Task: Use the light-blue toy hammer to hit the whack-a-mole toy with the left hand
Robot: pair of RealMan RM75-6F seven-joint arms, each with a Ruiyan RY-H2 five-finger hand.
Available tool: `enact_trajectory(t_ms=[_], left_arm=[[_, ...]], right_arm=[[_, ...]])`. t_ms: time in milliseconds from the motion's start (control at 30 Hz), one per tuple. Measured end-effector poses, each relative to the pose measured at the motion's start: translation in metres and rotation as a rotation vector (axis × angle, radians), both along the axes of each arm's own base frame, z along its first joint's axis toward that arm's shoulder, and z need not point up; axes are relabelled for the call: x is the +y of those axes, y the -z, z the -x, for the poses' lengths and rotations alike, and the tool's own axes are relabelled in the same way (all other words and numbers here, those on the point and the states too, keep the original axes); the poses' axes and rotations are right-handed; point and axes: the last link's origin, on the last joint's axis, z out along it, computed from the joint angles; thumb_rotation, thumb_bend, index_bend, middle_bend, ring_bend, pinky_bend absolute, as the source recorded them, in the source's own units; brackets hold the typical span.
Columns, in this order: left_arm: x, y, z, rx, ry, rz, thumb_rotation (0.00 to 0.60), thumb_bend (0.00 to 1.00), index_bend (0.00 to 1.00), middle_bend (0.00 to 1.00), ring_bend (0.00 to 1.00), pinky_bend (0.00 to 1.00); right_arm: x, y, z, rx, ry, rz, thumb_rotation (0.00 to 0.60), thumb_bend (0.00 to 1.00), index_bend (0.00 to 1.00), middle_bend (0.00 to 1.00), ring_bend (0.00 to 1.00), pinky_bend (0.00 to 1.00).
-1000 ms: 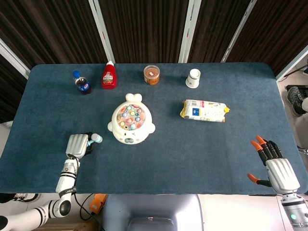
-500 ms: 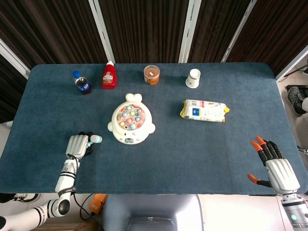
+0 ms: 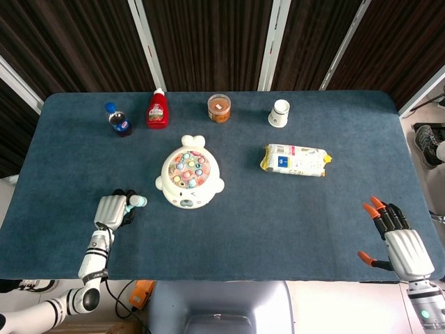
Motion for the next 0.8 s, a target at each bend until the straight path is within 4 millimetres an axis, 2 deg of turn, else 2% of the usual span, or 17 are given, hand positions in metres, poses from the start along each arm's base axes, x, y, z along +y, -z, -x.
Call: enact_trajectory(t_ms=[533, 800], left_arm=[[-0.0010, -0.0003, 0.0002, 0.020, -0.003, 0.020, 0.600, 0.33, 0.07, 0.18, 0.18, 0.52], [-0.0021, -0.0009, 0.0004, 0.022, -0.003, 0.029, 0.600, 0.30, 0.05, 0.08, 0.09, 0.39]], right_arm=[[0.0004, -0.0007, 0.0001, -0.003, 0.000, 0.003, 0.600, 0.18, 0.00, 0.00, 0.00, 0.00], [0.0005, -0.0002, -0.0001, -0.001, 0.000, 0.000, 0.600, 0.18, 0.00, 0.00, 0.00, 0.00]])
